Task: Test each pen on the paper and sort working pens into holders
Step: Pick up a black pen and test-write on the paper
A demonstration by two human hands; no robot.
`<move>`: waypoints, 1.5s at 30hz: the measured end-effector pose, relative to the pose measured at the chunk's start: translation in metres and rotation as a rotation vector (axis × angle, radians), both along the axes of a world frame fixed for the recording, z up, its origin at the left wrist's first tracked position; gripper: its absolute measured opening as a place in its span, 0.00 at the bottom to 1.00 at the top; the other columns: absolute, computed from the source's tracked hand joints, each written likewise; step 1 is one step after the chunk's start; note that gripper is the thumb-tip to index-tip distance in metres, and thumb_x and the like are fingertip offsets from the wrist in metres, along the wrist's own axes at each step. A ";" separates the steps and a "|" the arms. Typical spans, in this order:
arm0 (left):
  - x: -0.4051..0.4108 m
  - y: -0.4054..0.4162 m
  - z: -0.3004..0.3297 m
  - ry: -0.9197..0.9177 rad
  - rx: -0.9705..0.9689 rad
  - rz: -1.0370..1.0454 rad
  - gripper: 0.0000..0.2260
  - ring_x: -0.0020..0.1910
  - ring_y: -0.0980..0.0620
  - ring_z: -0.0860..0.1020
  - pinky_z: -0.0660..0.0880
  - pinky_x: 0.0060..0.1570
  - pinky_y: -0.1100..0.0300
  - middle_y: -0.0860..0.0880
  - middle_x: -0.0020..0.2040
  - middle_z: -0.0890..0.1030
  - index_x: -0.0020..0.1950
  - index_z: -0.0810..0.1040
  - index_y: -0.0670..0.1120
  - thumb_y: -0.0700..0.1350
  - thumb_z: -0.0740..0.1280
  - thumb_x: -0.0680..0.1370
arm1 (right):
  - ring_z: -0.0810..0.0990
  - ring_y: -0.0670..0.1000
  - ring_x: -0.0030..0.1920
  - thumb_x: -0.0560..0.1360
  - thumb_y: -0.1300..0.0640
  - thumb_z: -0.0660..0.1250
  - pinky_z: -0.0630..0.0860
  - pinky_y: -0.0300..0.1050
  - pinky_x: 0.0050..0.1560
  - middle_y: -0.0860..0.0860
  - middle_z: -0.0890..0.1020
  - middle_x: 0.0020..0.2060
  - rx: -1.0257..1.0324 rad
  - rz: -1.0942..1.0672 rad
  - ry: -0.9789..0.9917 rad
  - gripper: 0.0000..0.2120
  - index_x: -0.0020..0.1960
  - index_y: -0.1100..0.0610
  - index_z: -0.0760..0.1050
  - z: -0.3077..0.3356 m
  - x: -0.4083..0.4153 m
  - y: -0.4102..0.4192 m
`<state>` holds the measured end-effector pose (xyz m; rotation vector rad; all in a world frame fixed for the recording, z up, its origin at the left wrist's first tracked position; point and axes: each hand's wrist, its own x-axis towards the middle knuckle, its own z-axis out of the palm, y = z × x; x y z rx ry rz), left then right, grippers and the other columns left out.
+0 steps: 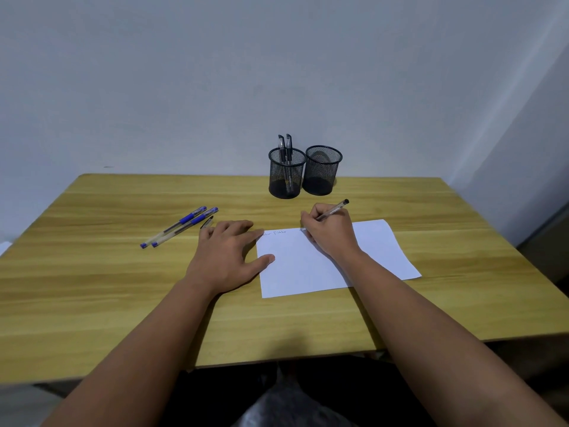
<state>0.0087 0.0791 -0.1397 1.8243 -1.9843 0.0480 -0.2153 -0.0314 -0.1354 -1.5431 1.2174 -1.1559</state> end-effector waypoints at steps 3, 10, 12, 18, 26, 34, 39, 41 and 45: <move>-0.001 0.000 0.001 -0.009 0.004 0.000 0.30 0.71 0.52 0.67 0.58 0.69 0.45 0.57 0.72 0.73 0.69 0.75 0.62 0.73 0.59 0.72 | 0.75 0.55 0.26 0.79 0.62 0.71 0.72 0.42 0.27 0.65 0.72 0.27 0.002 -0.036 -0.035 0.19 0.34 0.68 0.68 -0.001 0.000 -0.001; 0.000 0.000 0.001 -0.014 0.011 0.008 0.29 0.72 0.53 0.66 0.57 0.69 0.45 0.57 0.73 0.73 0.70 0.75 0.62 0.73 0.60 0.73 | 0.75 0.56 0.26 0.78 0.63 0.71 0.72 0.42 0.26 0.72 0.74 0.30 -0.028 -0.029 0.028 0.17 0.35 0.69 0.69 0.000 0.000 0.000; -0.001 0.000 0.000 -0.007 0.006 0.002 0.29 0.72 0.52 0.66 0.58 0.68 0.45 0.57 0.72 0.73 0.70 0.75 0.62 0.73 0.60 0.73 | 0.76 0.57 0.26 0.78 0.63 0.70 0.73 0.45 0.27 0.71 0.73 0.30 -0.032 -0.049 0.038 0.17 0.35 0.68 0.69 0.000 0.001 -0.001; 0.000 0.001 0.001 -0.010 0.007 0.003 0.29 0.72 0.52 0.66 0.57 0.69 0.45 0.57 0.72 0.73 0.70 0.75 0.62 0.73 0.59 0.73 | 0.71 0.57 0.26 0.78 0.63 0.70 0.69 0.44 0.27 0.65 0.68 0.26 -0.034 -0.047 0.031 0.18 0.34 0.67 0.66 0.000 0.001 -0.001; 0.000 0.001 0.001 -0.015 0.013 0.002 0.29 0.72 0.53 0.65 0.57 0.68 0.46 0.57 0.73 0.73 0.70 0.75 0.62 0.73 0.60 0.73 | 0.72 0.55 0.27 0.77 0.57 0.69 0.71 0.47 0.31 0.56 0.70 0.24 -0.073 -0.103 0.120 0.19 0.31 0.61 0.67 0.002 -0.001 0.000; 0.000 0.001 0.002 -0.015 0.015 0.000 0.30 0.72 0.53 0.66 0.57 0.69 0.45 0.57 0.73 0.73 0.70 0.75 0.62 0.73 0.58 0.73 | 0.64 0.49 0.27 0.76 0.64 0.68 0.64 0.41 0.28 0.48 0.64 0.23 -0.116 -0.125 0.184 0.22 0.28 0.55 0.62 0.008 -0.001 0.006; 0.000 0.000 0.002 -0.009 0.015 -0.003 0.31 0.72 0.53 0.66 0.58 0.70 0.44 0.57 0.72 0.73 0.70 0.75 0.62 0.74 0.58 0.72 | 0.62 0.46 0.26 0.77 0.64 0.67 0.63 0.38 0.28 0.47 0.63 0.24 -0.134 -0.146 0.210 0.20 0.30 0.58 0.63 0.009 0.000 0.007; 0.000 0.001 0.002 -0.005 0.014 -0.003 0.31 0.72 0.53 0.66 0.58 0.69 0.44 0.57 0.72 0.73 0.70 0.75 0.62 0.74 0.58 0.72 | 0.62 0.46 0.26 0.78 0.65 0.67 0.62 0.36 0.28 0.49 0.63 0.25 -0.137 -0.149 0.206 0.19 0.31 0.58 0.64 0.010 0.000 0.007; 0.000 0.002 0.001 -0.007 0.013 -0.002 0.30 0.72 0.53 0.66 0.58 0.69 0.44 0.57 0.72 0.73 0.70 0.75 0.62 0.73 0.59 0.73 | 0.60 0.46 0.27 0.78 0.65 0.67 0.61 0.37 0.28 0.48 0.62 0.25 -0.127 -0.148 0.190 0.19 0.32 0.58 0.63 0.011 -0.001 0.008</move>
